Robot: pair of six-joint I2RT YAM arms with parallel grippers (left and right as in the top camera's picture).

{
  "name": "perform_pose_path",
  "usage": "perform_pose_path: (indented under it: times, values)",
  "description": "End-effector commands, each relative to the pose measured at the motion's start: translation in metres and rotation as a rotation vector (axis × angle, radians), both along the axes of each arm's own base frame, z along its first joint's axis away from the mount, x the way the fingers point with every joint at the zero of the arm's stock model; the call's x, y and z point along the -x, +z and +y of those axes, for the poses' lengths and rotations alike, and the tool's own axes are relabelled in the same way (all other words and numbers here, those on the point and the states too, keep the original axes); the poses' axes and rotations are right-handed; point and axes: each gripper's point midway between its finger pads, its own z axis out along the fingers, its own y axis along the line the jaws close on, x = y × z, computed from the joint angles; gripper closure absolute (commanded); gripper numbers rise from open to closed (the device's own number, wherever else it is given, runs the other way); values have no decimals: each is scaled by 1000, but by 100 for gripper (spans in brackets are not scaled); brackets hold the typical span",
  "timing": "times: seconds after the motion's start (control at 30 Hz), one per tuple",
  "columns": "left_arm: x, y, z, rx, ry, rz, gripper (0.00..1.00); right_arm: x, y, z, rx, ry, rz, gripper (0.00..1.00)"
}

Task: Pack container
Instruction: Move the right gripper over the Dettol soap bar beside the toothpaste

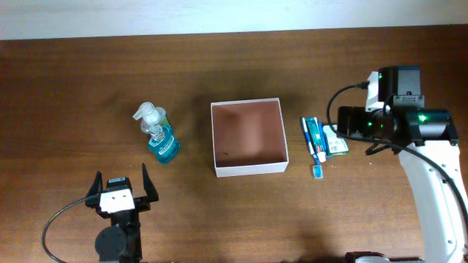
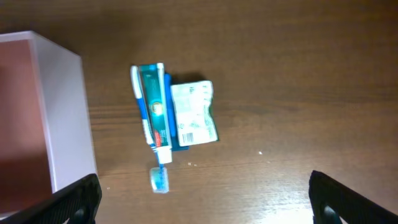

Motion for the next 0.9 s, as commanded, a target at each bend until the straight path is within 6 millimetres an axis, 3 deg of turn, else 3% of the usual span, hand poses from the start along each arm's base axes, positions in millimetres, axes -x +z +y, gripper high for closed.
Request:
perform_pose_path:
  times: [0.0, 0.17, 0.33, 0.5, 0.67, 0.87]
  values:
    - [0, -1, -3, -15, -16, 0, 0, -1, 6, -2, 1, 14, -6, 2]
    - [0, -1, -3, -15, -16, 0, 1, -3, -3, -2, 64, 156, 34, 0]
    - [0, -1, -3, -15, -16, 0, 1, -4, -28, 4, 21, 177, 127, 12]
    - [0, -1, -3, -15, -16, 0, 1, -22, -63, 4, 6, 178, 196, 23]
    - [0, -1, -3, -15, -16, 0, 1, -35, -92, 3, -3, 171, 241, 30]
    - [0, -1, -3, -15, -16, 0, 1, -48, -109, 3, -25, 109, 239, 34]
